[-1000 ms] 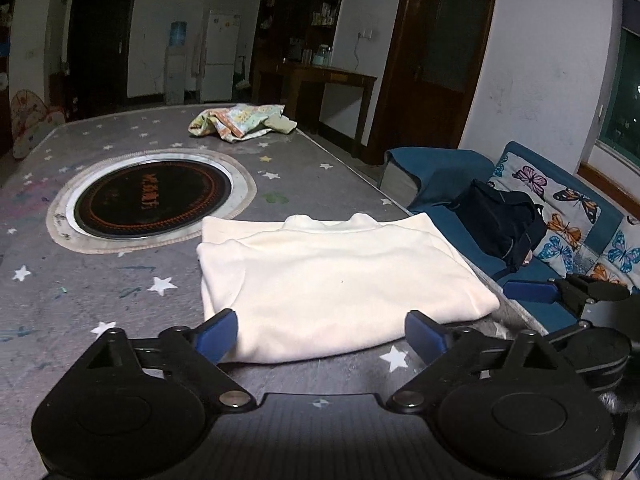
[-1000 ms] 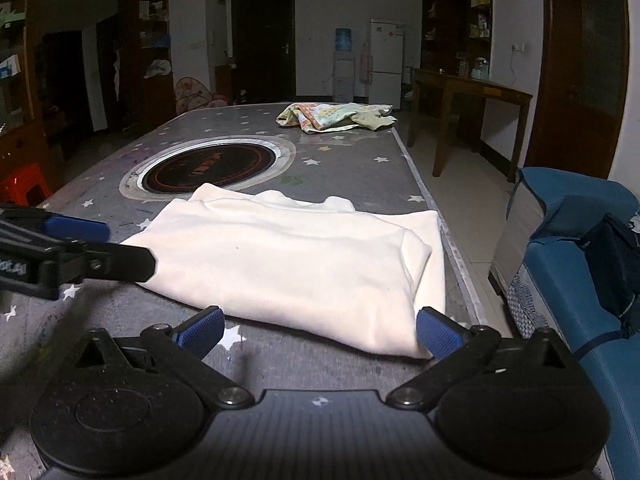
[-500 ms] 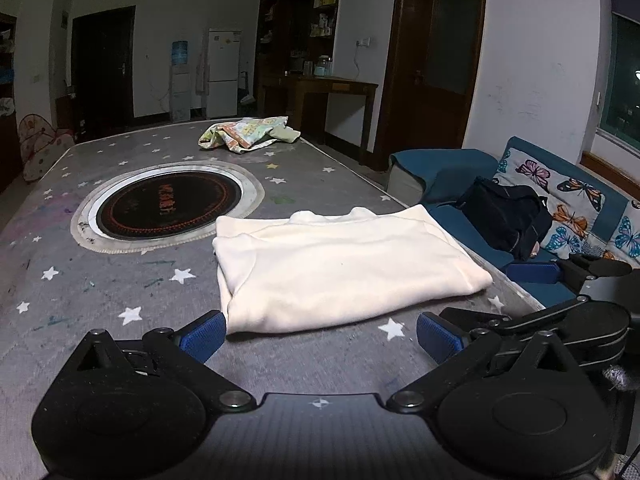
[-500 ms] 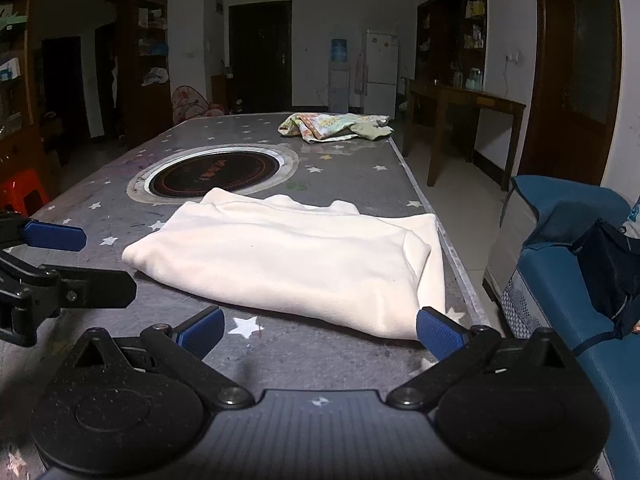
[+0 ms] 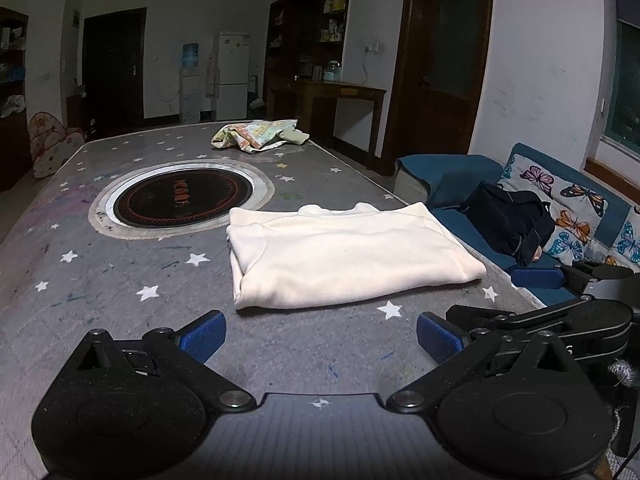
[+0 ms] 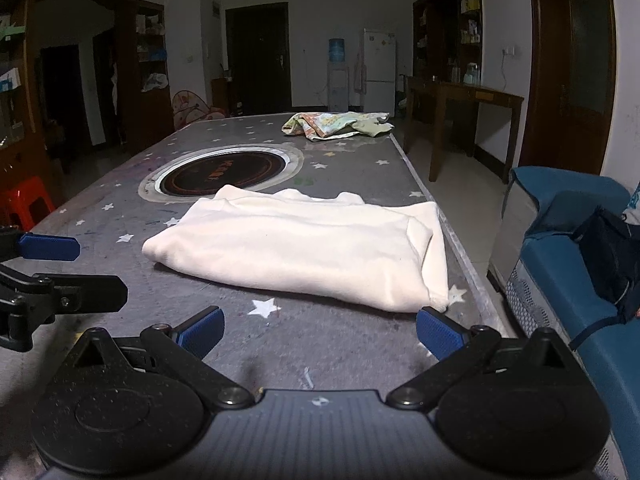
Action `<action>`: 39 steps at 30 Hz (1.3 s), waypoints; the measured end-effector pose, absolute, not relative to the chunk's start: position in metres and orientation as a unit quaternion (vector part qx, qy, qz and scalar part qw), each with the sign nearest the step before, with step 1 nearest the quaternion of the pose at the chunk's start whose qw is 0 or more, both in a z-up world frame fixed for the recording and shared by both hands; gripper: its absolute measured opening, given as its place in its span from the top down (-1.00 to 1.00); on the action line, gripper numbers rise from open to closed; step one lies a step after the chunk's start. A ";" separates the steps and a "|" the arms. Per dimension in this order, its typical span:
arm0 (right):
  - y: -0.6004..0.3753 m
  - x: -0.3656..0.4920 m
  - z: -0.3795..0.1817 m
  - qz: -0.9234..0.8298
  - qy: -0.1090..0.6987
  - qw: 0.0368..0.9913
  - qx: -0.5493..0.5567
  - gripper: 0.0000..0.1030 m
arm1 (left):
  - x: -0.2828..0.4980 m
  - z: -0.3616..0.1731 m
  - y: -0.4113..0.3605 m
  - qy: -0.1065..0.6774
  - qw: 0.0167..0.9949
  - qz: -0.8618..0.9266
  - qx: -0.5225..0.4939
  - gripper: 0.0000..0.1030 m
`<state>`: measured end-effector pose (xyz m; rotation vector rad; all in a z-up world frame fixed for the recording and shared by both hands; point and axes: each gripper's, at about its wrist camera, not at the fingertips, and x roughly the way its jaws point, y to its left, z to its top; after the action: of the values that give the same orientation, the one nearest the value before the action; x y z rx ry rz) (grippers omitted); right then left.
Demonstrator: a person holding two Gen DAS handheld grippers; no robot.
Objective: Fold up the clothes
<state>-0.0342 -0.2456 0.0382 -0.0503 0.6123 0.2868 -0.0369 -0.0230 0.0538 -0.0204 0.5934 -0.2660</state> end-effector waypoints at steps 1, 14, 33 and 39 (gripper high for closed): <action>-0.246 -0.035 0.038 0.141 0.301 0.943 -0.024 -1.00 | -0.038 0.054 -0.022 0.292 0.948 -0.129 -0.011 -1.00; -0.240 -0.058 0.043 0.147 0.280 0.948 -0.042 -1.00 | -0.056 0.055 -0.021 0.290 0.949 -0.122 -0.015 -1.00; -0.234 -0.084 0.044 0.159 0.273 0.947 -0.056 -1.00 | -0.076 0.054 -0.022 0.290 0.948 -0.127 -0.012 -1.00; -0.228 -0.085 0.044 0.168 0.277 0.944 -0.064 -1.00 | -0.078 0.051 -0.020 0.293 0.948 -0.124 -0.010 -1.00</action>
<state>-0.0846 -0.2281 0.0436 -0.1314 0.5637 0.3422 -0.0784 -0.0200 0.0513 -0.0195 0.5967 -0.2528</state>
